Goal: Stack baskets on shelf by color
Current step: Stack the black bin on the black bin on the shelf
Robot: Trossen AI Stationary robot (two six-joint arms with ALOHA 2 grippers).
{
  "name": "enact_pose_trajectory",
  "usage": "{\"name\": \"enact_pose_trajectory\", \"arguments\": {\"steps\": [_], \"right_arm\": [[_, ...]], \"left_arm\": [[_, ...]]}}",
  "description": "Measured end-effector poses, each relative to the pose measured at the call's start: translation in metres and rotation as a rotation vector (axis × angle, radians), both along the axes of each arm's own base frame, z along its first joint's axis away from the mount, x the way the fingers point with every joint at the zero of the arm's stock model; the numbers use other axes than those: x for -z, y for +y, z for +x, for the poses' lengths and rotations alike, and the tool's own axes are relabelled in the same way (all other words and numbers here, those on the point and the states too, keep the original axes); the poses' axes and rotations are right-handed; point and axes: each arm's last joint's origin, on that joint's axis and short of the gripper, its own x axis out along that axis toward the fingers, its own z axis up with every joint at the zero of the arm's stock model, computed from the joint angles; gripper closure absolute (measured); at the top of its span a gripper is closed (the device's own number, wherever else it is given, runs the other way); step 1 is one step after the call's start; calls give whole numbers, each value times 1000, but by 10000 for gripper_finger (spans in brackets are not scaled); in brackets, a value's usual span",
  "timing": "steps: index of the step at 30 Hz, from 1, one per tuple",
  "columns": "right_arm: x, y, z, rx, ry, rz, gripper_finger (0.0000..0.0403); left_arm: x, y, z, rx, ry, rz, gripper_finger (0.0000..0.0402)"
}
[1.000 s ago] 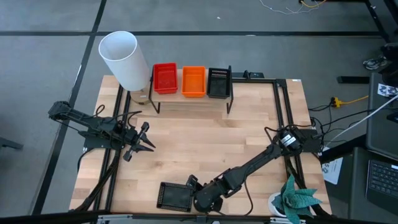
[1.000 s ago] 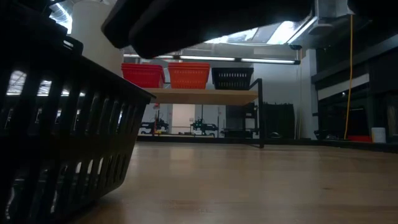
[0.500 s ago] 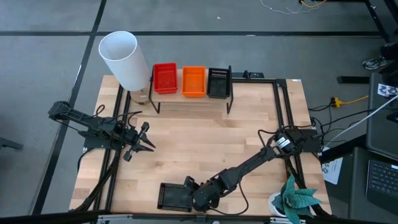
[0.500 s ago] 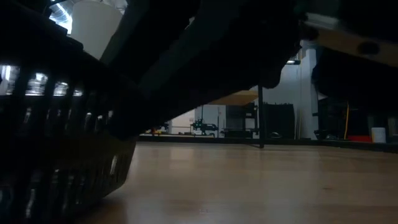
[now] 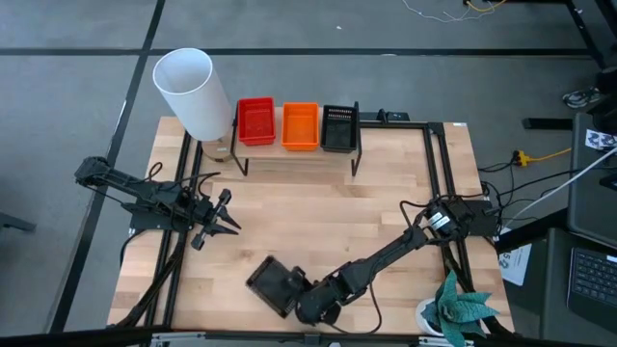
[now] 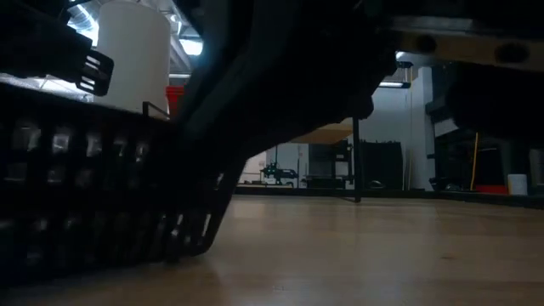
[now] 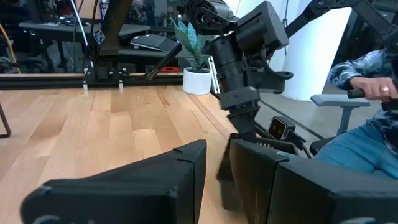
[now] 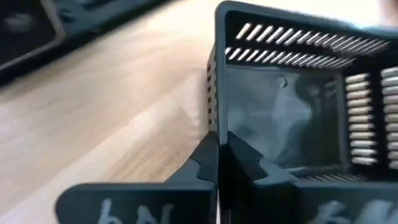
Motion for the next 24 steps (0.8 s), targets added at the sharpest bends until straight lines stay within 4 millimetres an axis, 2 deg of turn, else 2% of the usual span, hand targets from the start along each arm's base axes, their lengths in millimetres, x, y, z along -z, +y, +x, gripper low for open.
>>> {"name": "enact_pose_trajectory", "arguments": {"steps": [5,9,15,18,24], "right_arm": [[-3,-6,-5,214,36,32,397],[-16,-10,-15,396,69,68,399],[-63,-7,-44,577,62,156,401],[-87,-8,-57,638,-5,155,401],[-126,-24,-78,776,-219,24,401]], "left_arm": [[0,0,0,0,0,0,335],[0,0,0,0,0,0,335],[0,0,0,1,0,0,335],[0,0,0,2,0,0,335],[0,0,0,0,0,0,335]]}}
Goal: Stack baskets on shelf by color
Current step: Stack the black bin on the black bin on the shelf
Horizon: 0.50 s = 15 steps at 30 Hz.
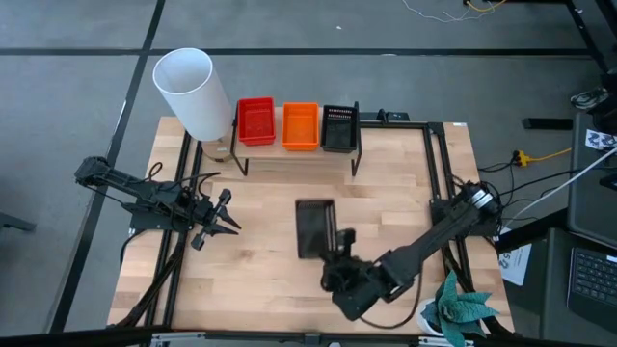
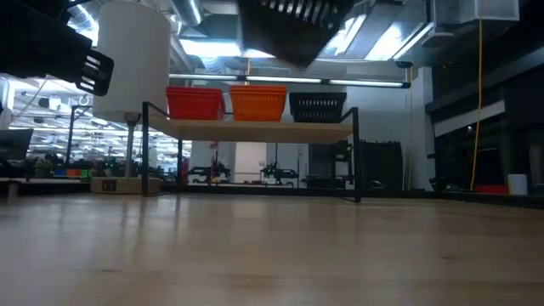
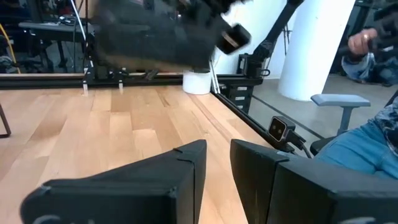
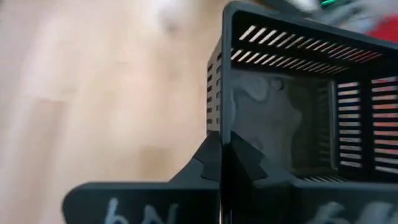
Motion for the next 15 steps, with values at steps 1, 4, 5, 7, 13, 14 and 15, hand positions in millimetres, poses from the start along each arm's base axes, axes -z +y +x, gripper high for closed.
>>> {"name": "enact_pose_trajectory", "arguments": {"steps": [1,4,5,7,13,14,15], "right_arm": [[-6,-3,-2,19,-23,-34,402],[-22,-15,-9,61,-63,-149,401],[-26,-19,-10,72,-73,-177,401],[-34,-29,-12,87,-70,-232,401],[-49,-66,-12,133,1,-303,401],[-50,-73,-12,142,24,-304,401],[-51,-80,-13,146,53,-302,401]], "left_arm": [[0,0,0,0,0,0,335],[0,0,0,0,0,0,335],[0,0,0,0,0,0,335],[0,0,0,0,0,0,335],[0,0,0,1,0,0,335],[0,0,0,0,0,0,335],[0,0,0,1,0,0,335]]}}
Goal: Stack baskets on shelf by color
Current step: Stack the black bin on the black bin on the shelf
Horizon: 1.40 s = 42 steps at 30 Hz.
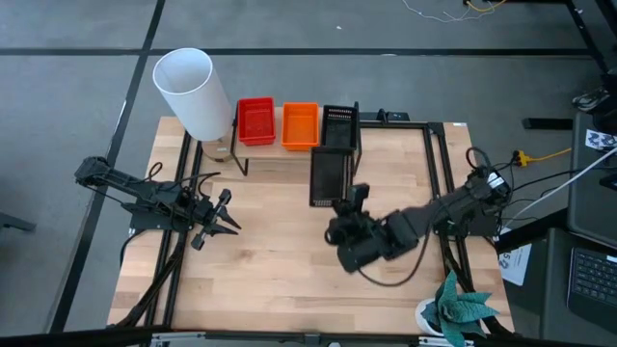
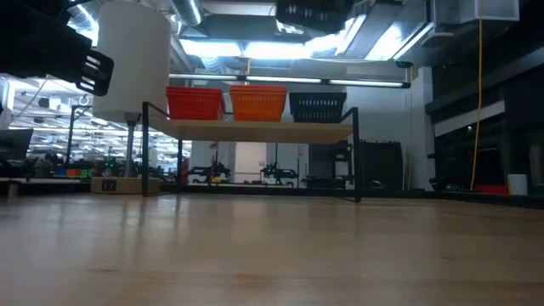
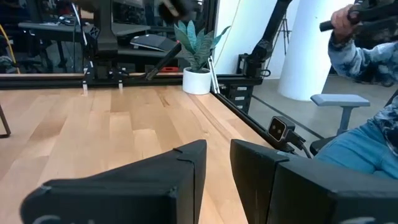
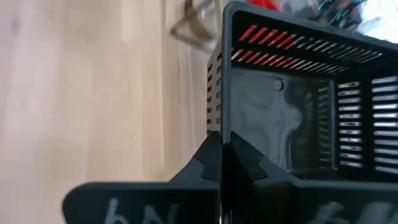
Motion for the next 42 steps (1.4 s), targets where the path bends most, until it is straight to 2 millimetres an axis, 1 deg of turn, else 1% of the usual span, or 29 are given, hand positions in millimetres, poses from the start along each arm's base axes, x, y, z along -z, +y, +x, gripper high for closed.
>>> {"name": "enact_pose_trajectory", "arguments": {"steps": [4,10,12,14,18,20,23,26,28,30,33,36,38,42], "right_arm": [[0,-26,1,-1,136,41,401],[1,-58,9,29,227,9,401],[-1,-73,8,53,270,-7,401],[-9,-89,1,93,281,-3,401],[-32,-123,-19,200,218,87,401],[-45,-136,-29,219,170,144,401],[-58,-150,-42,214,99,202,401],[-63,-160,-48,193,29,220,401],[-60,-165,-48,178,-34,228,401],[-53,-170,-45,150,-84,206,401],[-35,-177,-42,84,-114,202,401],[-21,-184,-40,-1,-133,259,401],[-14,-189,-39,-15,-125,283,401],[-12,-198,-40,13,-137,283,401]], "left_arm": [[0,0,0,0,0,0,335],[0,0,0,0,0,0,335],[0,0,0,0,0,0,335],[0,0,0,0,0,0,335],[0,0,0,0,-1,0,335],[0,0,0,0,1,0,335],[0,0,0,0,0,0,335],[0,0,0,-1,0,0,335],[0,0,0,-1,0,0,335],[0,0,0,-1,0,0,335],[0,0,0,-1,0,0,335],[0,0,0,-2,-1,0,335],[0,0,0,-2,0,0,335],[0,0,0,-1,-1,0,335]]}}
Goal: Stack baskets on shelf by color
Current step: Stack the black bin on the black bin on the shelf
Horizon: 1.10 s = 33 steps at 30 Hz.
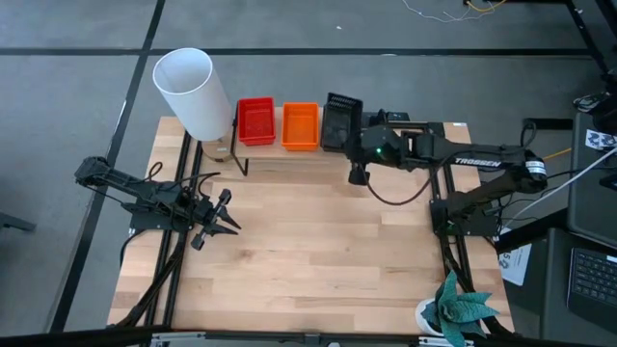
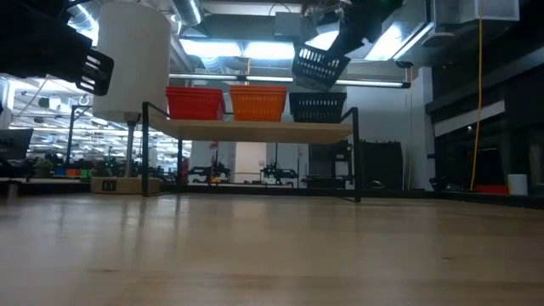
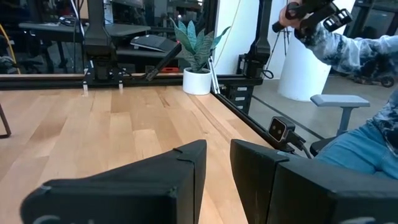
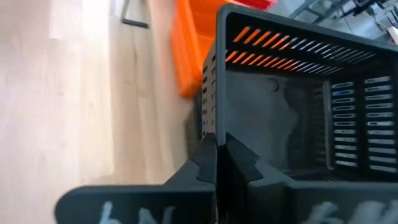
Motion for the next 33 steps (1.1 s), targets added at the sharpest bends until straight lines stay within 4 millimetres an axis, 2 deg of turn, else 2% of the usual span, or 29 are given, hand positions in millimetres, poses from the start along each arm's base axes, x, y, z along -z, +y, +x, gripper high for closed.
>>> {"name": "enact_pose_trajectory", "arguments": {"steps": [15,33], "right_arm": [[4,-33,-9,2,19,104,401],[7,-40,-15,18,64,124,395]], "left_arm": [[0,0,0,-1,0,0,335],[0,0,0,-1,0,0,335]]}}
